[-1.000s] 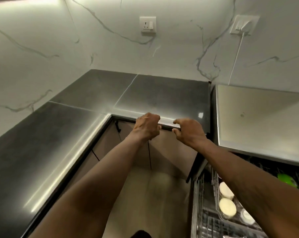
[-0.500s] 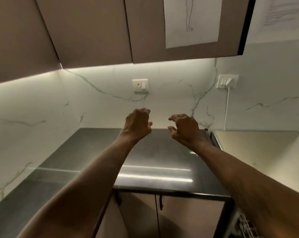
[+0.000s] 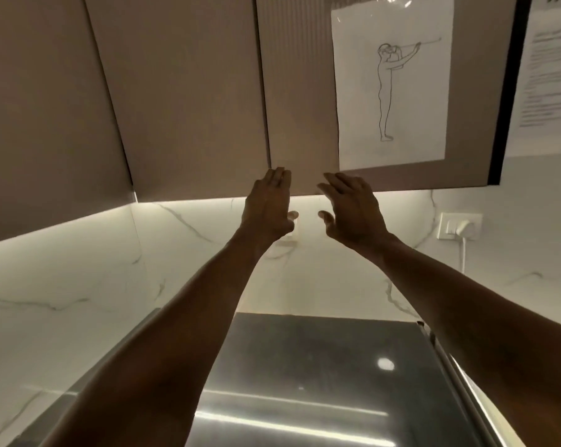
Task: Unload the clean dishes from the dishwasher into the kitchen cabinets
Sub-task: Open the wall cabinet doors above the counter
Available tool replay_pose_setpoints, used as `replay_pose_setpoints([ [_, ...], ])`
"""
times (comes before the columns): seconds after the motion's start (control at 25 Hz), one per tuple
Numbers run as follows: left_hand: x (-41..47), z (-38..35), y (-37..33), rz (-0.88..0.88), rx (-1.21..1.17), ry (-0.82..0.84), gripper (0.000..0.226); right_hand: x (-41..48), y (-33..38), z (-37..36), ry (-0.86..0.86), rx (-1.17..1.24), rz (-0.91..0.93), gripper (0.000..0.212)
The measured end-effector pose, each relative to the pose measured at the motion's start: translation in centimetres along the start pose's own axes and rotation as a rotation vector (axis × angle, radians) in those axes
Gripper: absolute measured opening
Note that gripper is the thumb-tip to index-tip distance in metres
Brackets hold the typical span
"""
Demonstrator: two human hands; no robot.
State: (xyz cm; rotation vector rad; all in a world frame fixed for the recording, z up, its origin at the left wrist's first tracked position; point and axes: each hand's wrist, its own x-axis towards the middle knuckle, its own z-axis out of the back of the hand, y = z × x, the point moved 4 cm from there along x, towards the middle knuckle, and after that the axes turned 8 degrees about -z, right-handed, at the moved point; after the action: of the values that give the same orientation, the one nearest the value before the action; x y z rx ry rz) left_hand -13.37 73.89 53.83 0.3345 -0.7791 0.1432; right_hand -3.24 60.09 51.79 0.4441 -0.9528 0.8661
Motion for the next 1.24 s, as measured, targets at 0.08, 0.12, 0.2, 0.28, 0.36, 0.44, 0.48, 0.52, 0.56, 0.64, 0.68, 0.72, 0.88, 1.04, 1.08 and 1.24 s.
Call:
replay_pose_setpoints([
  [0.08,2.0,-1.8,0.5,-0.033,0.035,0.006,0.098,2.2,-0.3,-0.5,-0.031,-0.02,0.036,0.057],
  [0.12,2.7,-2.6,0.7,-0.045,0.049,0.004,0.103,3.0,-0.4,-0.9,-0.038,-0.029,0.048,0.057],
  [0.2,4.0,-4.0,1.0,-0.068,0.077,-0.025,0.11,4.1,-0.7,-1.8,-0.041,-0.032,0.067,0.059],
  [0.28,4.9,-5.0,1.3,-0.088,0.101,-0.054,0.115,4.8,-1.1,-2.8,-0.041,-0.034,0.078,0.061],
  [0.36,5.6,-5.5,1.5,-0.1,0.139,-0.087,0.117,5.2,-1.4,-3.5,-0.068,-0.033,0.083,0.06],
  [0.44,6.2,-5.8,1.8,-0.117,0.197,-0.125,0.113,5.3,-1.6,-4.1,-0.103,-0.033,0.088,0.058],
  [0.48,6.5,-5.8,1.9,-0.128,0.228,-0.138,0.11,5.3,-1.6,-4.3,-0.117,-0.034,0.088,0.057],
  [0.52,6.7,-5.7,2.0,-0.141,0.252,-0.148,0.106,5.3,-1.6,-4.5,-0.13,-0.034,0.084,0.057],
  [0.56,6.9,-5.7,2.1,-0.155,0.27,-0.157,0.102,5.4,-1.5,-4.7,-0.139,-0.033,0.077,0.056],
  [0.64,7.0,-5.6,2.1,-0.166,0.294,-0.169,0.095,5.5,-1.3,-5.0,-0.137,-0.031,0.05,0.059],
  [0.68,6.9,-5.6,2.0,-0.165,0.301,-0.174,0.093,5.5,-1.2,-5.2,-0.134,-0.03,0.032,0.061],
  [0.72,6.9,-5.6,1.8,-0.162,0.299,-0.177,0.09,5.6,-1.0,-5.1,-0.139,-0.029,0.015,0.063],
  [0.88,5.9,-5.0,1.1,-0.152,0.308,-0.194,0.079,5.1,0.5,-3.6,-0.233,0.018,-0.049,0.068],
  [1.04,4.5,-2.7,0.6,-0.127,0.334,-0.214,0.087,4.3,2.3,-1.6,-0.276,0.057,-0.115,0.07],
  [1.08,4.1,-2.0,0.4,-0.111,0.317,-0.23,0.09,4.0,2.6,-1.3,-0.267,0.068,-0.129,0.072],
  [1.24,2.3,0.1,-1.2,-0.134,0.252,-0.265,0.097,2.5,2.6,0.6,-0.257,0.119,-0.158,0.079],
])
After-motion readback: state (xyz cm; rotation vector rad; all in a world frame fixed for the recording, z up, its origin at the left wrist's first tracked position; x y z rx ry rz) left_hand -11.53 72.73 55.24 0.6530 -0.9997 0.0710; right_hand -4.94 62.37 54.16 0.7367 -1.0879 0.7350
